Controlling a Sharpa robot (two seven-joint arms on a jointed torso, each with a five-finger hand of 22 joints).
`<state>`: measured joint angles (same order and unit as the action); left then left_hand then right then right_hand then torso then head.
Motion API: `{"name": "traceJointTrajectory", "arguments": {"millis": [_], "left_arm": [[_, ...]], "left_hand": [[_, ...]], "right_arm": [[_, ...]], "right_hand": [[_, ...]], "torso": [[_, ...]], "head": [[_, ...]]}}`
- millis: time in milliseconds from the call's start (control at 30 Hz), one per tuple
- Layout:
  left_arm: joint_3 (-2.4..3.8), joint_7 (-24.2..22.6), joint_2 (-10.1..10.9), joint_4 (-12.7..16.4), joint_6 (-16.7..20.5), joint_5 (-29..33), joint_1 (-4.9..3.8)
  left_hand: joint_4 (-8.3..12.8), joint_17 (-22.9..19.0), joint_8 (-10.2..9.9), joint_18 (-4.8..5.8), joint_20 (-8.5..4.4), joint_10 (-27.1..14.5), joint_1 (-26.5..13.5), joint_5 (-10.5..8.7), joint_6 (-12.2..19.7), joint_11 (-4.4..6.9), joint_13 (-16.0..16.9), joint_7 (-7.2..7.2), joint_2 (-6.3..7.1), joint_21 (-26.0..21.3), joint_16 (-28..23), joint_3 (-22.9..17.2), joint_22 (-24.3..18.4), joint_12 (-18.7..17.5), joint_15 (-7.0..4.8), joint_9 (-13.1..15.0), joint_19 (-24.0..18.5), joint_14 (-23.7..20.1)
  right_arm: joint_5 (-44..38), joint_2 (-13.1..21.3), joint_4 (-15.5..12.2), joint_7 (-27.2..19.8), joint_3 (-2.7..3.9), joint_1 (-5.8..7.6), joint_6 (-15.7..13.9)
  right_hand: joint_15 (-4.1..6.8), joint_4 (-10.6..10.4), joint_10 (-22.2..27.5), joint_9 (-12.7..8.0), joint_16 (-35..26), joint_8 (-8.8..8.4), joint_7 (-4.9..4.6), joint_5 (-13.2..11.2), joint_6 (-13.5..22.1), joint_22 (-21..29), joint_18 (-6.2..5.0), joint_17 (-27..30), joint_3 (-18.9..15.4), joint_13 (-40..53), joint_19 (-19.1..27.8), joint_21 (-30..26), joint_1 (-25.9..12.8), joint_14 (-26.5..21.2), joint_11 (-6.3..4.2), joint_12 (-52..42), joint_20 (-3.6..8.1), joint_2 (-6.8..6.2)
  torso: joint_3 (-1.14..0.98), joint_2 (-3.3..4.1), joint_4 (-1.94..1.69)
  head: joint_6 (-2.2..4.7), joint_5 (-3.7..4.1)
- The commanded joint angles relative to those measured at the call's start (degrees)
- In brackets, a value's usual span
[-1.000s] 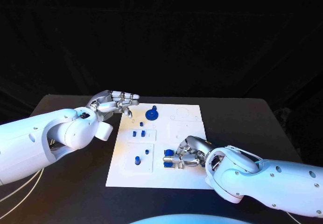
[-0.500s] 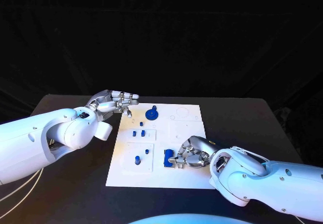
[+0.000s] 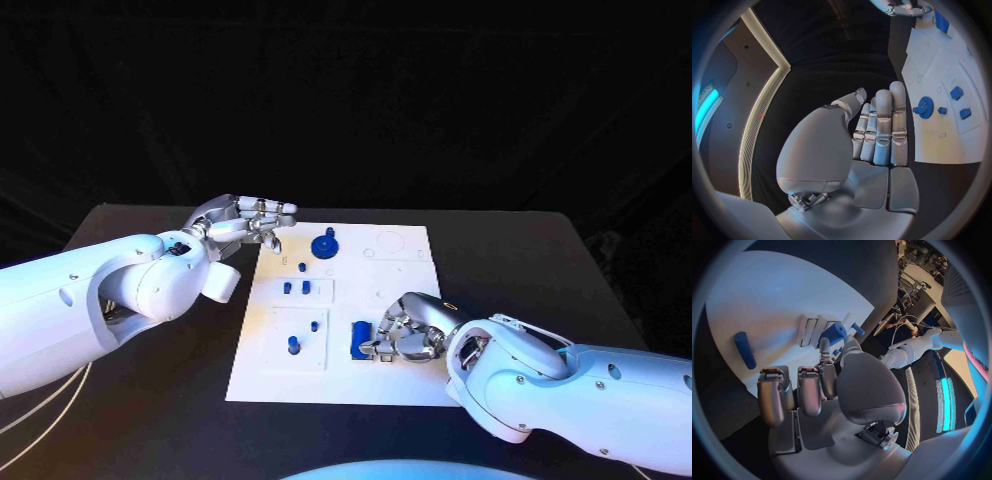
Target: Assemble the parts on the task board
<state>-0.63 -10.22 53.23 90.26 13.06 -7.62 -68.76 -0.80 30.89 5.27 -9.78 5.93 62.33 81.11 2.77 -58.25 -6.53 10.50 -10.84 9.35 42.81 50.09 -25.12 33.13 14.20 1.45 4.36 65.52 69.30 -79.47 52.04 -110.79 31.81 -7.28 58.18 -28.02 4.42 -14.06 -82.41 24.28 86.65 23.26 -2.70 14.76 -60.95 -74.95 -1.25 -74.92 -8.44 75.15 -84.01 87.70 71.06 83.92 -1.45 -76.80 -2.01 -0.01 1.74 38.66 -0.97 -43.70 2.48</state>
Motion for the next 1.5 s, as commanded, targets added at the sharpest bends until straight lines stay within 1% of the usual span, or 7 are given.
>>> {"name": "traceJointTrajectory", "arguments": {"millis": [33,367,1000,1067,1133,1167,1500], "left_arm": [[0.03,-0.3,-0.1,0.1,-0.8,0.0,-0.02],[0.03,-0.2,-0.1,0.1,-0.9,0.0,-0.02],[-0.01,-0.1,0.2,0.1,-1.0,0.0,-0.02],[-0.02,-0.1,0.3,0.1,-0.9,0.0,-0.02],[-0.02,-0.1,0.3,0.1,-0.9,0.0,-0.02],[-0.02,-0.1,0.3,0.1,-0.9,0.0,-0.02],[-0.03,-0.5,0.6,0.3,-0.7,0.0,-0.01]], "left_hand": [[0.1,-0.1,0.2,-0.73,0.32,-0.4,-0.4,0.18,0.5,0.08,-0.1,-0.08,-0.32,0.1,0.3,0.3,0.1,0.0,0.03,-0.1,-0.1,-0.2],[0.1,-0.1,0.3,-0.73,0.33,-0.4,-0.4,0.18,0.5,0.09,-0.1,-0.08,-0.42,0.1,0.4,0.3,0.1,0.1,0.03,-0.1,-0.2,-0.3],[0.1,-0.1,0.3,-0.73,0.33,-0.4,-0.4,0.18,0.5,0.09,-0.1,-0.08,-0.42,0.1,0.4,0.3,0.1,0.1,0.03,-0.1,-0.2,-0.3],[0.1,-0.1,0.3,-0.73,0.33,-0.4,-0.4,0.18,0.5,0.09,-0.1,-0.08,-0.42,0.1,0.4,0.3,0.1,0.1,0.03,-0.1,-0.2,-0.3],[0.1,-0.1,0.3,-0.73,0.33,-0.4,-0.4,0.18,0.5,0.09,-0.1,-0.08,-0.42,0.1,0.4,0.3,0.1,0.1,0.03,-0.1,-0.2,-0.3],[0.1,-0.1,0.3,-0.73,0.33,-0.4,-0.4,0.18,0.5,0.09,-0.1,-0.08,-0.42,0.1,0.4,0.3,0.1,0.1,0.03,-0.1,-0.2,-0.3],[0.1,-0.1,0.3,-0.73,0.33,-0.4,-0.4,0.18,0.5,0.09,-0.1,-0.08,-0.42,0.1,0.4,0.3,0.1,0.1,0.03,-0.1,-0.2,-0.3]], "right_arm": [[-1.5,-0.6,0.5,0.3,0.00,-0.05,1.6],[-2.6,-1.6,2.1,1.3,-0.01,-0.06,2.6],[-2.7,0.6,0.9,0.5,0.00,-0.06,3.1],[-2.0,0.6,0.6,-0.1,0.00,-0.06,3.0],[-1.3,0.8,0.3,-0.6,0.00,-0.06,2.3],[-1.1,0.9,0.1,-0.7,0.00,-0.06,2.0],[-0.2,5.3,-0.4,-3.9,0.01,0.82,0.0]], "right_hand": [[0.46,0.4,-0.4,0.1,0.2,0.17,0.13,0.3,-0.2,-14.5,0.80,-8.7,-0.1,3.2,-5.3,0.1,0.7,4.8,0.00,-0.2,0.46,0.08],[0.66,1.4,-0.6,0.3,0.2,0.37,0.38,0.8,-0.2,-14.5,0.80,-8.7,0.1,3.5,-5.3,0.1,2.9,4.8,-0.24,-0.4,0.64,0.59],[0.69,1.6,-0.7,0.4,0.2,0.49,0.33,0.3,-0.2,-14.4,0.79,-8.7,-0.8,3.6,-5.2,0.1,3.5,4.8,-0.23,-0.4,0.71,-0.01],[0.61,1.4,-0.6,0.5,0.2,0.51,0.20,-0.6,-0.1,-14.4,0.75,-8.7,-1.6,3.5,-5.2,-0.1,3.1,4.8,-0.12,-0.2,0.67,-0.82],[0.43,0.7,-0.4,0.6,0.2,0.57,-0.01,-5.6,0.1,-14.3,0.70,-8.7,-3.1,3.2,-5.1,-0.4,2.0,4.8,0.09,0.2,0.55,-2.13],[0.40,0.6,-0.3,0.6,0.2,0.58,-0.03,-6.3,0.2,-14.3,0.68,-8.6,-3.3,3.2,-5.1,-0.4,1.8,4.8,0.11,0.2,0.53,-2.26],[0.33,2.6,0.6,0.2,-0.3,-0.45,-0.31,-1.5,1.7,-13.9,0.37,-7.8,-1.3,2.2,-4.5,-2.0,7.0,4.5,0.28,1.8,0.45,0.54]], "torso": [[0.04,0.06,-0.08],[0.03,-0.01,0.11],[0.03,0.04,0.02],[0.04,0.05,0.03],[0.05,0.03,0.02],[0.05,0.03,0.01],[0.10,-0.09,0.10]], "head": [[-0.01,-0.01],[-0.14,-0.04],[0.10,-0.04],[0.07,-0.06],[0.01,0.01],[0.05,0.06],[-0.05,0.06]]}}
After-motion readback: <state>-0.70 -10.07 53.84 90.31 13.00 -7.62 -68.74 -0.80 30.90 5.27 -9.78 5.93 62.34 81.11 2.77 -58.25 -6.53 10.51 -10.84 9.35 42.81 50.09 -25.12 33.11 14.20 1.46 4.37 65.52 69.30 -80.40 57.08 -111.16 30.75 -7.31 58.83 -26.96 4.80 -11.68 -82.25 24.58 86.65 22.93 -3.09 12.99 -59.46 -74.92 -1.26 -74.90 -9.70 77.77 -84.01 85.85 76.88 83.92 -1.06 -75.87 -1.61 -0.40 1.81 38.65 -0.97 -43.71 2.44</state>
